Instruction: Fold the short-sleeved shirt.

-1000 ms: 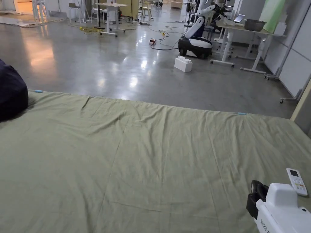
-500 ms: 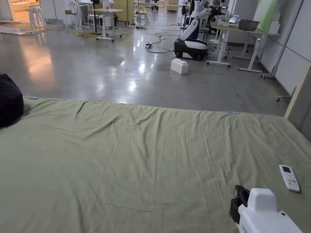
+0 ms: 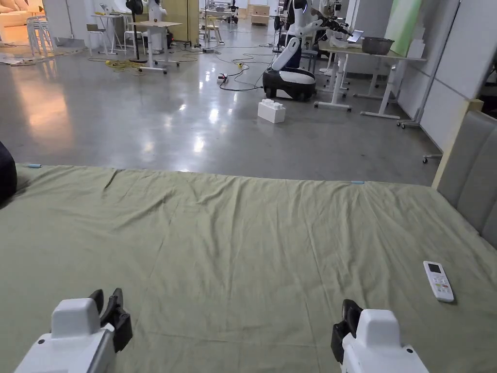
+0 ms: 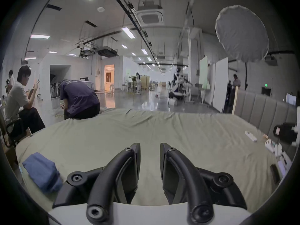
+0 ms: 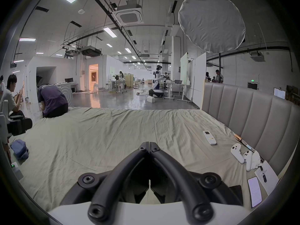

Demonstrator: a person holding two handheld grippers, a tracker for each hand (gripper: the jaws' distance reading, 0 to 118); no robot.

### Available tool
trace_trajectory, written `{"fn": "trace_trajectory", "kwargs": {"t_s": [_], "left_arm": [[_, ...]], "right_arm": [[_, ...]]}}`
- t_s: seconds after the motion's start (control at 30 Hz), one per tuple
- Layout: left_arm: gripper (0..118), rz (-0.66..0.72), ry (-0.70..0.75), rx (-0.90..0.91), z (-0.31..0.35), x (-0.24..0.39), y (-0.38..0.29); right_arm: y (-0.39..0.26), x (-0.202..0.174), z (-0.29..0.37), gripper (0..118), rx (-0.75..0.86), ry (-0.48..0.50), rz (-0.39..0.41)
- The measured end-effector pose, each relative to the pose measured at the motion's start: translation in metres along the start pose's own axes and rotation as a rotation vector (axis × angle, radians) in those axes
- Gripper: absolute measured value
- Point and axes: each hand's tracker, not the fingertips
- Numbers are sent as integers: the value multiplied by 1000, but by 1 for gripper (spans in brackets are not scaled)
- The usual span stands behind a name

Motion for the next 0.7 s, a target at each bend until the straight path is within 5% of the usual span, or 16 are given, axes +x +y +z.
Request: {"fn": "trace_trajectory", "kwargs": {"t_s": [0.2, 0.7], "left_arm": [[6, -68, -25, -15, 6, 35, 14], [6, -90, -22, 47, 17, 41, 20]], "right_arm": [[-2, -2, 4, 0, 23, -5, -8], [-4, -3, 6, 0, 23, -11, -23]]}}
